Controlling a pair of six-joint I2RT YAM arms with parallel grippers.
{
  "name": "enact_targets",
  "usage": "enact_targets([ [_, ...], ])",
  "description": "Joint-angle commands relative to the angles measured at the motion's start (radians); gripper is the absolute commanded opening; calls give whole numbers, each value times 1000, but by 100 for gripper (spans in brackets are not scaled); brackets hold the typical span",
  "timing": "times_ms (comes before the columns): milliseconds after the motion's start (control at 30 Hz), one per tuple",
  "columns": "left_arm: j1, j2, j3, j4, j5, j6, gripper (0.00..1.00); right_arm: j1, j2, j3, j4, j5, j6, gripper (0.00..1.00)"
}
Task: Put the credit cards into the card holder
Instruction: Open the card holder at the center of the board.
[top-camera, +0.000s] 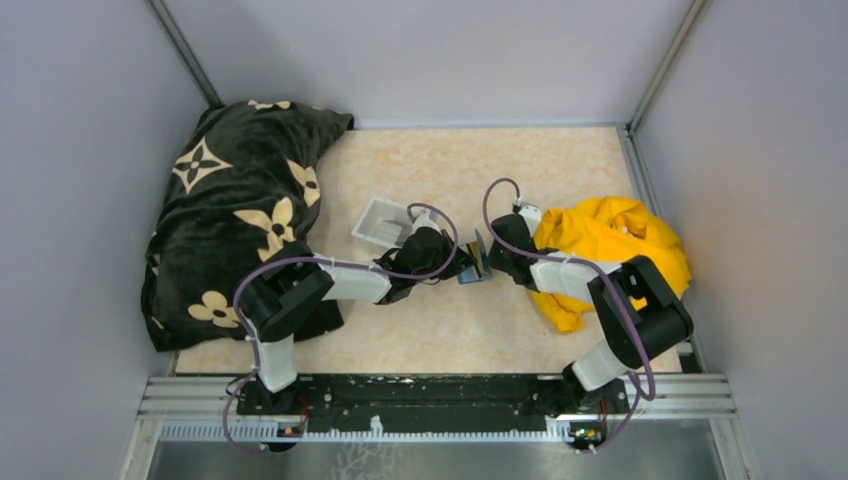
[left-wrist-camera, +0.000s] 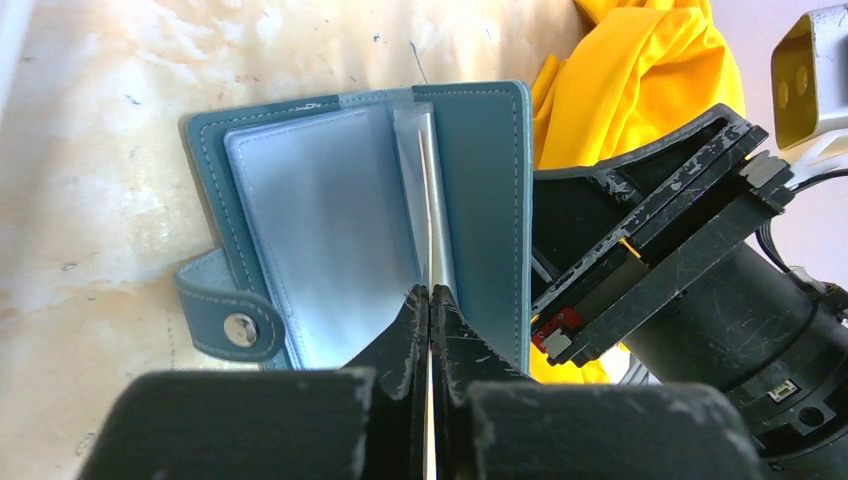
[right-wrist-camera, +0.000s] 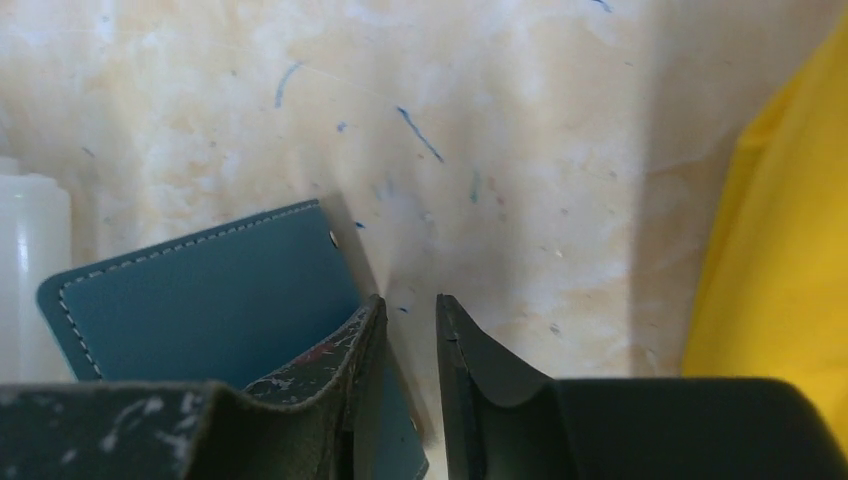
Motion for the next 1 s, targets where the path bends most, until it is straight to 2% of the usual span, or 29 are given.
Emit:
enact_targets([
  [0, -17, 6, 62, -54, -35, 64, 0, -14, -53, -51, -208, 100, 39, 28],
  [367, -18, 42, 107, -163, -48, 81, 0, -14, -209, 17, -285, 126, -10, 49],
  [600, -21, 58, 112, -169, -36, 72, 0, -8, -259, 88, -336, 89, -60, 54],
  [967, -21, 59, 144, -194, -24, 91, 0, 132, -297, 156, -429, 110, -118, 63],
])
